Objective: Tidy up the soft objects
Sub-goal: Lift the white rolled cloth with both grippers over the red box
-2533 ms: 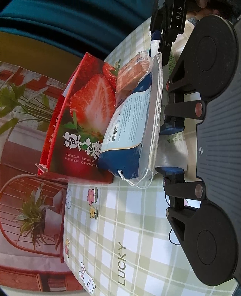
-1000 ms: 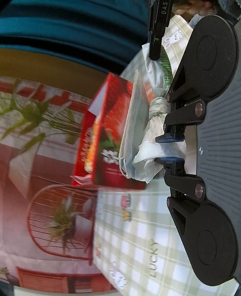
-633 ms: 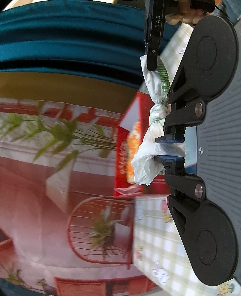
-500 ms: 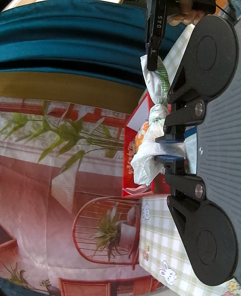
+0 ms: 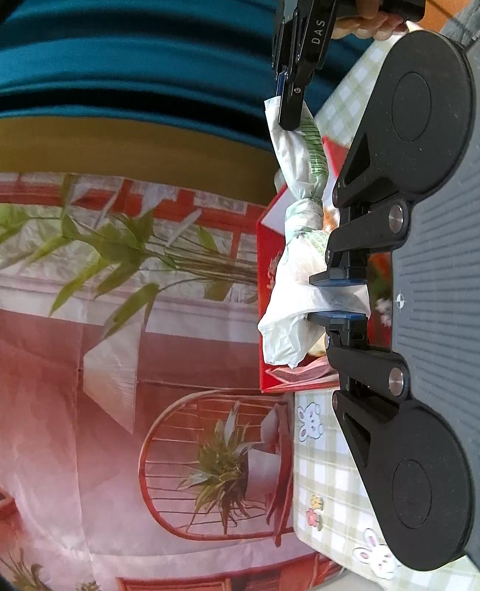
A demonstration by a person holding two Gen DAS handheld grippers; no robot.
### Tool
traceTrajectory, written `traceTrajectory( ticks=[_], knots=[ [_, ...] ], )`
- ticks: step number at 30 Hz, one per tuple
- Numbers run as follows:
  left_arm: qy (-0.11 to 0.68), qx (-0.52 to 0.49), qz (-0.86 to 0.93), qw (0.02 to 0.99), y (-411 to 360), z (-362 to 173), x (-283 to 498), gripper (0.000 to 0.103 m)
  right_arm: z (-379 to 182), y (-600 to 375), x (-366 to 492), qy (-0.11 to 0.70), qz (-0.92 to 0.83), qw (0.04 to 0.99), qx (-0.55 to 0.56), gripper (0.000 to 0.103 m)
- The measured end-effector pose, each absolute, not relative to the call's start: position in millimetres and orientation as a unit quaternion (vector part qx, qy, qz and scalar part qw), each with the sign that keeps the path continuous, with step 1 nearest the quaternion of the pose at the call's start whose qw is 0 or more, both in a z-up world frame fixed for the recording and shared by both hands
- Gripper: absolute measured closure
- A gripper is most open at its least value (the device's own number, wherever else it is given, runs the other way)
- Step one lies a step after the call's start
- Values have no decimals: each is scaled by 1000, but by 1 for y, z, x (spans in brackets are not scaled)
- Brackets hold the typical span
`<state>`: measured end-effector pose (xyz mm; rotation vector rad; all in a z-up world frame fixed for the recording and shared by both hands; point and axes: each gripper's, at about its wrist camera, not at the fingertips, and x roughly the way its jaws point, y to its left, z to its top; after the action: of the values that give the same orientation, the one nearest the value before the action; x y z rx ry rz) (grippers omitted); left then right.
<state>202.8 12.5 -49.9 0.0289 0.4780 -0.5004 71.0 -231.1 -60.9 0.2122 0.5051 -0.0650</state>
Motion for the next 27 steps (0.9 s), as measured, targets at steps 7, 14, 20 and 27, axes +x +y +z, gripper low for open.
traceTrajectory(
  ticks=[7,14,20,27],
  knots=[
    [269,42,-219,937,-22,-57,263,89,-86,-247,121,267,-60,958,80,93],
    [303,50,-199,931,-39,-75,302,89,-116,-259,161,303,-84,947,68,93],
    [328,75,-192,922,-48,-92,319,89,-140,-266,179,335,-97,934,79,93],
    [317,91,-192,925,-42,-96,319,58,-151,-259,181,353,-114,927,48,81]
  ],
)
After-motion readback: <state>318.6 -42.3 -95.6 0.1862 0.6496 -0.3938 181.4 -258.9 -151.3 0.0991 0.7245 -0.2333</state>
